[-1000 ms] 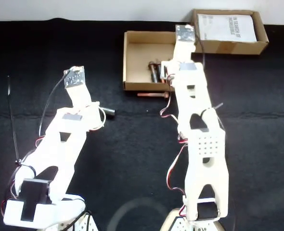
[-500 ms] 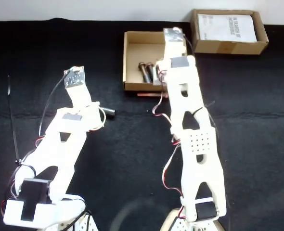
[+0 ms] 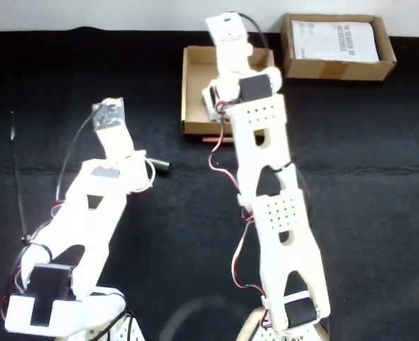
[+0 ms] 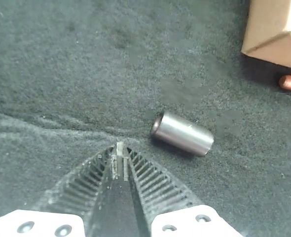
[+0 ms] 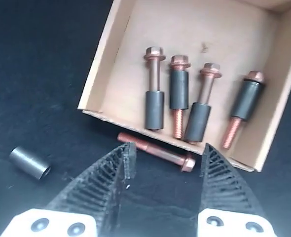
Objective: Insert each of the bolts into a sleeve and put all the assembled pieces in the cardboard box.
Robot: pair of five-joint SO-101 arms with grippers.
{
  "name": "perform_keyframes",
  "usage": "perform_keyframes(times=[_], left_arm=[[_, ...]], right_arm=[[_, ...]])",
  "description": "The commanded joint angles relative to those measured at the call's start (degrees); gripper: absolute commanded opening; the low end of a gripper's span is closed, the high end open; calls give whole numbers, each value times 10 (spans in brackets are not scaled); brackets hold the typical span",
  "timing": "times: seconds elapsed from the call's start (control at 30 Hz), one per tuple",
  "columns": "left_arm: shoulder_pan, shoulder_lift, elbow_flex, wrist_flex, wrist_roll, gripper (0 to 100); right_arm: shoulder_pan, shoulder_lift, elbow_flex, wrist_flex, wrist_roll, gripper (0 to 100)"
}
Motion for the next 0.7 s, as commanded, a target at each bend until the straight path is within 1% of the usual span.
perform_keyframes(times=[0.0, 0.1, 0.17, 0.3, 0.5, 0.67], left_arm=[[-58, -4, -44, -1, 59, 8], [-113, -2, -62, -1, 111, 8], [-134, 0, -71, -1, 132, 8], [-168, 0, -75, -3, 169, 8], [-218, 4, -79, -50, 202, 8], [-226, 5, -79, -59, 204, 8]], right_arm=[[-19, -73, 33, 10, -10, 193], [-38, -134, 148, 8, -35, 193], [-56, -171, 222, 7, -33, 193], [-81, -215, 321, 7, -25, 193], [-98, -218, 391, 7, 54, 193], [-116, -218, 449, 6, 171, 193]])
